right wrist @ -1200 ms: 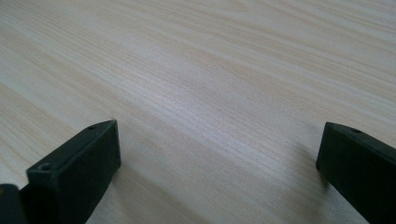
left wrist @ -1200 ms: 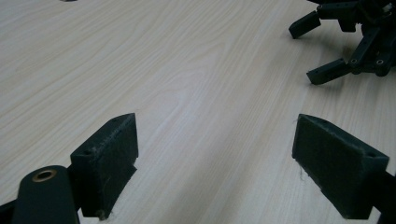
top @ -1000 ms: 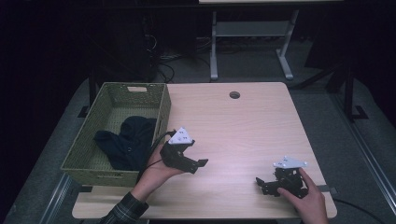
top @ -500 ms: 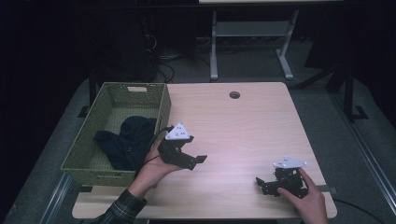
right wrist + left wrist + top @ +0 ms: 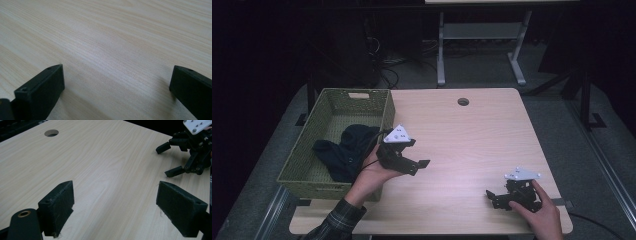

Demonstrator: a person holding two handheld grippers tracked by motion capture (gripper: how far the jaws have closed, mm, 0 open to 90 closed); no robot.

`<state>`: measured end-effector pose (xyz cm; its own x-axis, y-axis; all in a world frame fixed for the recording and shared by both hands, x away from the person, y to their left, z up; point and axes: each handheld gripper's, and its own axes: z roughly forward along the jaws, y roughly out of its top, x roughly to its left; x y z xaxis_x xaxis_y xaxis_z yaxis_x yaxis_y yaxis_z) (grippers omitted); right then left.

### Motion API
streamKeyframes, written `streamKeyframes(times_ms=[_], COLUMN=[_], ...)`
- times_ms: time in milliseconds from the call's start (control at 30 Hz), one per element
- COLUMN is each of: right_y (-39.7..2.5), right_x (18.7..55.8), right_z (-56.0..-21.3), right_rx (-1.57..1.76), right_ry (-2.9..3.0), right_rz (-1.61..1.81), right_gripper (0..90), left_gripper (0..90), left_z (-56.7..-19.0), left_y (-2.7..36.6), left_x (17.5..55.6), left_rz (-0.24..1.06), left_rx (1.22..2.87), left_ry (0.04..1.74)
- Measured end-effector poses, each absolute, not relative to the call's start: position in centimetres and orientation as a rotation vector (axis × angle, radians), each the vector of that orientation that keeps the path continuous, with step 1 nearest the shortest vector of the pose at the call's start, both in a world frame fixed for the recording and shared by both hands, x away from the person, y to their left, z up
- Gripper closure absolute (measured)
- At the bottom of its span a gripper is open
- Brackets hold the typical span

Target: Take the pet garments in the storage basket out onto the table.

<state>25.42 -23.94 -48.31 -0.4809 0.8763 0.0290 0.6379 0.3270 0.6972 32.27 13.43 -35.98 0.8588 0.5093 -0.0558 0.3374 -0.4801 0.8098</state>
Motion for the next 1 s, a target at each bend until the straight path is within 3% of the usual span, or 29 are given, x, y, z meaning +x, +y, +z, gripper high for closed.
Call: streamKeyframes(times_ms=[1000], right_y=[-23.9], right_x=[25.4], right_z=[-48.3], right_rx=[1.347], right_ry=[2.244], right_rz=[0.935], right_gripper=[0.0], left_gripper=[14.2], left_z=[-34.3], left_y=[17.8], left_x=[33.6], left_rz=[0.242], left_rx=[2.075], left_ry=[0.668])
